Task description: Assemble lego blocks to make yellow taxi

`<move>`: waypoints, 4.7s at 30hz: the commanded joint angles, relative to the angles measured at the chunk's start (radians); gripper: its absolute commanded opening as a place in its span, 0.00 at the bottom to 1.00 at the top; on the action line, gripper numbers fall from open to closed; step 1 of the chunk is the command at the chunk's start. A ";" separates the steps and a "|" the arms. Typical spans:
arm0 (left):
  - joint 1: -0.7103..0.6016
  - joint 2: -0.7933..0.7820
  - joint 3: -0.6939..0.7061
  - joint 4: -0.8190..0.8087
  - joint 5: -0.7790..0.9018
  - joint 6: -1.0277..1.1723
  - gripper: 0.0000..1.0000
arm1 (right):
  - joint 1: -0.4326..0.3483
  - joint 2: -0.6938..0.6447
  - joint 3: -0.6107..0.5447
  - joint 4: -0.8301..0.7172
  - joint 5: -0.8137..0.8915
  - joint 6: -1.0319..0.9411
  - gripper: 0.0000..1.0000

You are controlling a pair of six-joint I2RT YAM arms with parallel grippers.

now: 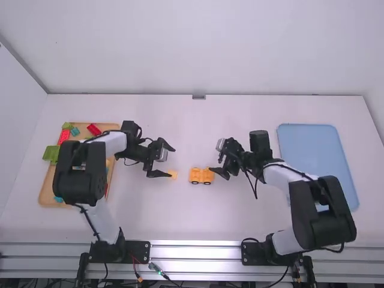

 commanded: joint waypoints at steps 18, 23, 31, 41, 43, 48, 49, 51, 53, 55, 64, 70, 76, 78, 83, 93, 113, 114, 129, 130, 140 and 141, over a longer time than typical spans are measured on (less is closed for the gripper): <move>-0.016 0.075 -0.025 0.045 -0.057 0.004 0.99 | 0.071 0.122 -0.008 -0.025 0.018 -0.156 0.99; -0.017 0.114 -0.053 0.153 -0.048 -0.075 0.99 | 0.067 0.165 -0.008 -0.028 -0.046 -0.192 0.99; -0.023 0.118 -0.135 0.313 -0.091 -0.143 0.99 | 0.098 0.179 -0.009 -0.029 -0.031 -0.198 0.99; -0.024 0.121 -0.144 0.317 -0.095 -0.150 0.53 | 0.117 0.179 -0.010 -0.055 0.004 -0.225 0.99; -0.024 0.121 -0.147 0.316 -0.095 -0.150 0.50 | 0.108 0.179 -0.010 -0.055 0.003 -0.224 0.99; -0.024 0.121 -0.150 0.319 -0.095 -0.177 0.29 | 0.085 0.179 -0.011 -0.061 0.000 -0.217 0.99; -0.024 0.121 -0.152 0.329 -0.095 -0.193 0.25 | 0.083 0.179 -0.011 -0.063 0.000 -0.217 0.99; -0.021 0.121 -0.151 0.354 -0.091 -0.240 0.20 | 0.080 0.179 -0.015 -0.066 -0.005 -0.224 0.99; -0.025 0.121 -0.146 0.364 -0.092 -0.268 0.15 | 0.080 0.179 -0.020 -0.066 -0.004 -0.238 0.99; -0.029 0.121 -0.135 0.364 -0.093 -0.311 0.06 | 0.080 0.179 -0.029 -0.064 -0.010 -0.257 0.99; -0.030 0.119 -0.034 0.240 -0.063 -0.453 0.11 | 0.080 0.230 -0.086 0.114 -0.011 -0.213 0.99; -0.030 0.119 0.005 0.235 -0.015 -0.575 0.02 | 0.068 0.321 -0.062 0.201 -0.124 -0.205 0.99; -0.047 0.068 0.006 0.230 -0.020 -0.635 0.02 | 0.036 0.381 -0.009 0.181 -0.215 -0.214 0.99; -0.059 0.040 -0.005 0.230 -0.043 -0.635 0.02 | 0.034 0.388 -0.005 0.182 -0.214 -0.217 1.00; -0.160 -0.076 -0.055 0.246 -0.166 -0.635 0.02 | 0.045 0.413 0.010 0.190 -0.213 -0.217 0.98; -0.232 -0.119 -0.109 0.313 -0.160 -0.633 0.02 | 0.060 0.483 0.054 0.185 -0.227 -0.220 0.92; -0.307 -0.119 -0.342 0.813 -0.107 -0.780 0.02 | 0.055 0.483 0.052 0.193 -0.233 -0.220 0.45; -0.312 -0.119 -0.342 0.819 -0.122 -0.795 0.02 | 0.055 0.483 0.052 0.193 -0.232 -0.220 0.45; -0.332 -0.090 -0.320 0.805 -0.195 -0.814 0.02 | 0.055 0.483 0.051 0.188 -0.233 -0.220 0.47; -0.332 -0.078 -0.315 0.808 -0.196 -0.815 0.02 | 0.055 0.483 0.052 0.187 -0.233 -0.220 0.47; -0.338 -0.057 -0.308 0.809 -0.195 -0.801 0.02 | 0.055 0.483 0.052 0.185 -0.233 -0.220 0.47; -0.347 -0.057 -0.309 0.796 -0.196 -0.755 0.02 | 0.055 0.483 0.052 0.185 -0.233 -0.220 0.47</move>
